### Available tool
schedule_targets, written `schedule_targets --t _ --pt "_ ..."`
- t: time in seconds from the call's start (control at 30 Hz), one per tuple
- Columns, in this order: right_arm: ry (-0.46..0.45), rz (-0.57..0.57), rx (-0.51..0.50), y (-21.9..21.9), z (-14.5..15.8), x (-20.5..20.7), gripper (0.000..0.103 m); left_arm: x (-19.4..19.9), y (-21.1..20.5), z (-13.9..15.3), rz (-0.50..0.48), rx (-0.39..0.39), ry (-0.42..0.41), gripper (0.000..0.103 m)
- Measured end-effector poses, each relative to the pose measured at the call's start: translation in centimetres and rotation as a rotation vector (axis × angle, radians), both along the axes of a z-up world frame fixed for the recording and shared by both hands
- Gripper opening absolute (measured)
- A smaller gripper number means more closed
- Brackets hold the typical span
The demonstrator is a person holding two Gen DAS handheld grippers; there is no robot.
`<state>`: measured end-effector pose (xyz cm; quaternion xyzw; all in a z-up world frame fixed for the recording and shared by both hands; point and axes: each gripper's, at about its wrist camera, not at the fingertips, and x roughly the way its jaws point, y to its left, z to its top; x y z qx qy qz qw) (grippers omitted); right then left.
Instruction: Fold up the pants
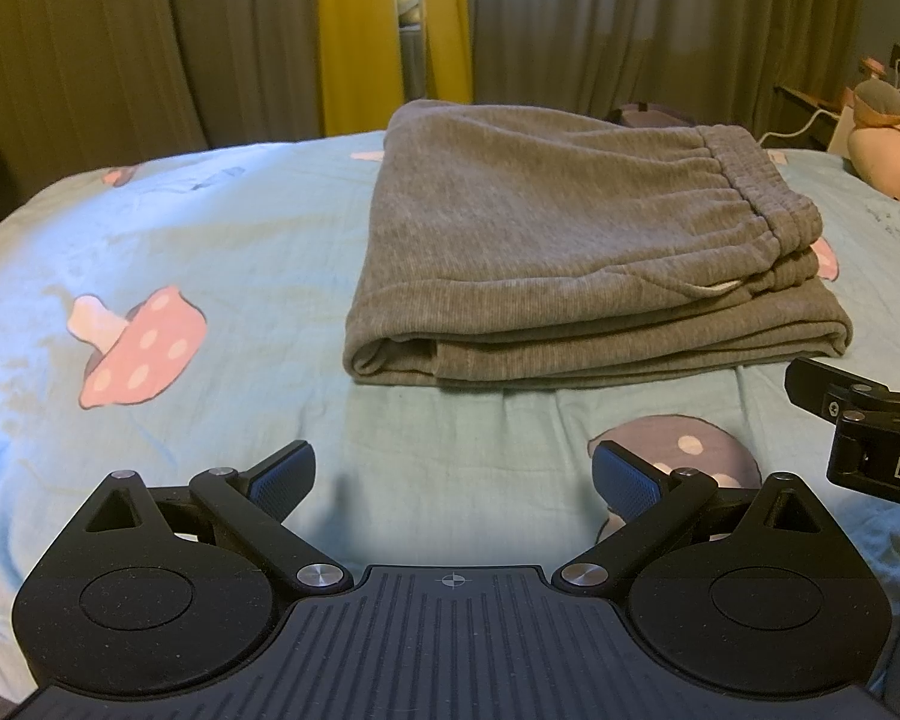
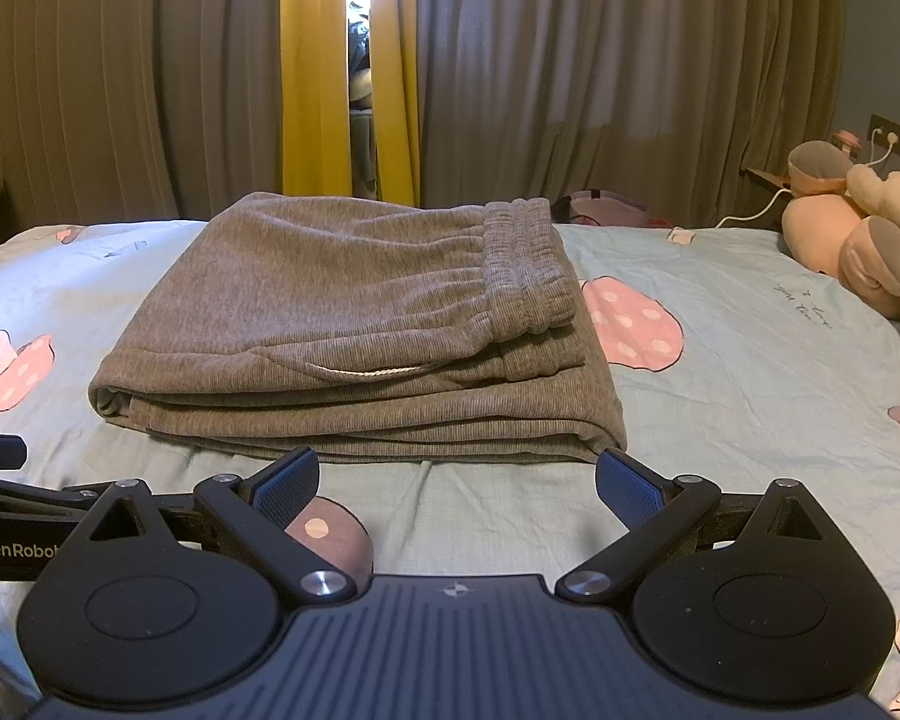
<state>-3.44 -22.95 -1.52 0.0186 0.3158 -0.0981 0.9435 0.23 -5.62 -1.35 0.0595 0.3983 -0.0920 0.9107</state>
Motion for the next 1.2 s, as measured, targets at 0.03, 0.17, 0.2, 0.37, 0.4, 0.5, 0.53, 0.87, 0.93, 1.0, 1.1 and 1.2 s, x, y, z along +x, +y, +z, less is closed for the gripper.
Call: schedule_targets --t 0.03,0.17,0.2,0.37,0.4,0.5,0.53,0.87,0.93,1.0,1.1,1.2 --pt "0.001 0.0 0.0 0.0 -0.02 -0.01 0.099 -0.02 0.0 0.01 0.0 -0.001 -0.001 0.102" --pt "0.002 0.001 -0.001 0.03 -0.06 -0.01 0.099 -0.13 -0.07 0.06 0.0 0.002 -0.007 0.102" --pt "0.003 0.0 -0.002 0.02 -0.08 -0.02 0.099 -0.14 -0.09 0.06 0.0 0.001 -0.006 0.102" --pt "0.008 -0.001 -0.003 -0.02 -0.13 0.01 0.099 -0.17 -0.01 0.09 0.001 -0.005 -0.004 0.102" --pt "0.009 -0.001 -0.004 -0.01 -0.16 0.02 0.099 -0.18 0.0 0.09 0.001 -0.006 -0.004 0.102" --pt "0.011 -0.002 -0.007 0.02 -0.2 0.03 0.099 -0.18 -0.03 0.13 0.001 -0.006 -0.004 0.102" --pt "0.012 -0.003 -0.007 0.02 -0.2 0.02 0.099 -0.17 0.0 0.12 0.001 -0.005 -0.004 0.101" --pt "0.012 -0.007 -0.01 0.02 -0.2 -0.08 0.099 -0.24 -0.03 0.19 0.001 -0.006 -0.005 0.102" --pt "0.013 -0.008 -0.011 0.02 -0.19 -0.08 0.099 -0.25 -0.04 0.19 0.002 -0.007 -0.004 0.102" --pt "0.012 -0.007 -0.01 0.02 -0.19 -0.07 0.099 -0.28 -0.05 0.19 0.002 -0.007 -0.004 0.102" --pt "0.012 -0.006 -0.01 0.01 -0.2 -0.06 0.099 -0.25 0.04 0.18 0.001 -0.007 -0.004 0.102" --pt "0.013 -0.008 -0.011 0.02 -0.19 -0.07 0.099 -0.24 0.01 0.17 0.0 -0.007 -0.003 0.102"
